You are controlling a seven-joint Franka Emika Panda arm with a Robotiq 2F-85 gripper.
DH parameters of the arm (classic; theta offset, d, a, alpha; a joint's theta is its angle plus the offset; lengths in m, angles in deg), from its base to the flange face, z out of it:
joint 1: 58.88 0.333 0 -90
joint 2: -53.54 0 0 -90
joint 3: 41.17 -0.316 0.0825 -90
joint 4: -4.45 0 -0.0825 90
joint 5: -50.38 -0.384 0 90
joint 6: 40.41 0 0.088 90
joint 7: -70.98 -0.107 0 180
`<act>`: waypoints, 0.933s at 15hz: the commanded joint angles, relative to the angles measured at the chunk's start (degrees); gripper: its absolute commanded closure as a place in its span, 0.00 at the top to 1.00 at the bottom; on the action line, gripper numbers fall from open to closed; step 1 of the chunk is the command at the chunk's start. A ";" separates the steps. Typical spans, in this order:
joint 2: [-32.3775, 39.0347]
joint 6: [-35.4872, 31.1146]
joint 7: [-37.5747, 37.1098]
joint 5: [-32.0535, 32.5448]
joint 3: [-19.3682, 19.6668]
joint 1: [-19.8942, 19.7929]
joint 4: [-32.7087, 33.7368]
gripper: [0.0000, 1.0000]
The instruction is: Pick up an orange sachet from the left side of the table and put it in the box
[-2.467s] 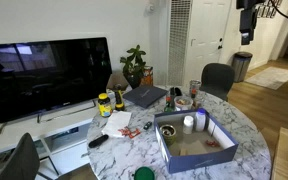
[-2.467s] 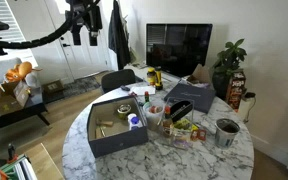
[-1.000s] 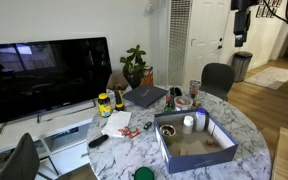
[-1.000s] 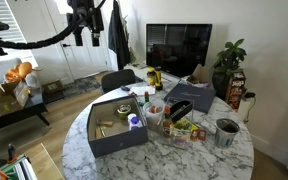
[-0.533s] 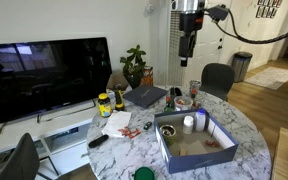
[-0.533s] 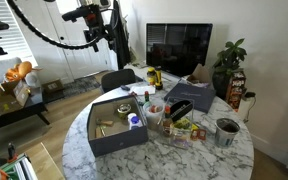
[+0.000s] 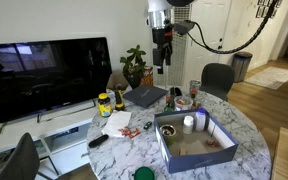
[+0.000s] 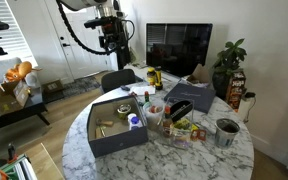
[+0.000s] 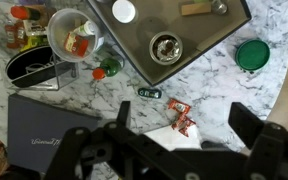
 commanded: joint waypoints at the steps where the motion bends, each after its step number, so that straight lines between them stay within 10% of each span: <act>1: 0.04 0.35 0.16 -0.30 1.50 1.48 0.47 1.00; 7: 0.99 -1.14 -0.25 -1.77 1.41 1.40 1.29 1.00; 14: 20.84 -1.18 -3.54 4.30 4.07 6.16 13.77 1.00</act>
